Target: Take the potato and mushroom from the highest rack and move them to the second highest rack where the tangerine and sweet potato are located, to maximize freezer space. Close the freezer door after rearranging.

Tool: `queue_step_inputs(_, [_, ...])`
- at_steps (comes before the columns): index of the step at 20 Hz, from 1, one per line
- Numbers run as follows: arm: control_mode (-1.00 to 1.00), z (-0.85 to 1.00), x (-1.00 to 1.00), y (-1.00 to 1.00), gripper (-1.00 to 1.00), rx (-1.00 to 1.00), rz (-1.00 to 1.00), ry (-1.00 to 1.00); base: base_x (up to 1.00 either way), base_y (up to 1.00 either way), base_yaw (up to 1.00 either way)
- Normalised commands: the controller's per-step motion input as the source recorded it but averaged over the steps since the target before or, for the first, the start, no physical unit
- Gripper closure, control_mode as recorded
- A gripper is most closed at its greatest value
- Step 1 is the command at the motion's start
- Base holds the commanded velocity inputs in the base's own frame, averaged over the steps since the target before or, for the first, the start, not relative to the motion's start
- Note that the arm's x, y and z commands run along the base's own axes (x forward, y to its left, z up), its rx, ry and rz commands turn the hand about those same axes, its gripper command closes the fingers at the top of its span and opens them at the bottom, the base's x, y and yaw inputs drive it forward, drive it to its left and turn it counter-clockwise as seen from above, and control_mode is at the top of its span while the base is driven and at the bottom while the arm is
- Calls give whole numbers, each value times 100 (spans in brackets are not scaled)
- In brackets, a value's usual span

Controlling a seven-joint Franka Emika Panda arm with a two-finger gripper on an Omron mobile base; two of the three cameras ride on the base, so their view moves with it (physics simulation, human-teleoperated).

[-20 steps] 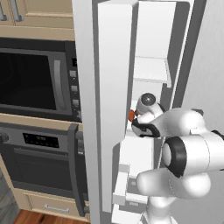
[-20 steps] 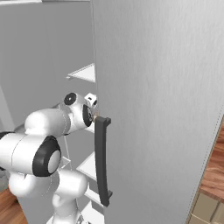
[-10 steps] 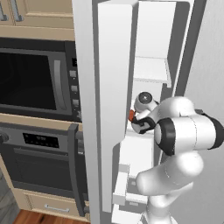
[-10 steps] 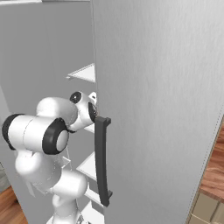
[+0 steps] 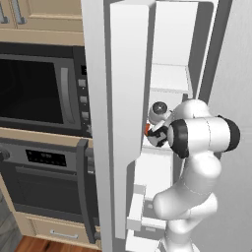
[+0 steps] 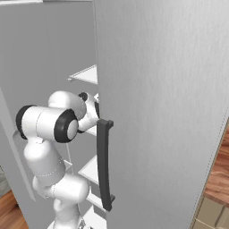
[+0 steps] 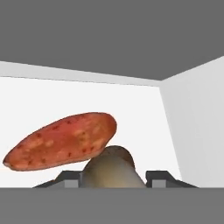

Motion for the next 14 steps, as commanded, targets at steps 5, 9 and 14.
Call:
queue_step_inputs(5, [-100,-22,45,-2,100,0,0,0,0,0,0])
queue_step_inputs(9, [-100,-23,38,0,100,0,0,0,0,0,0])
queue_step_inputs(14, [-100,-31,29,0,-100,0,0,0,0,0,0])
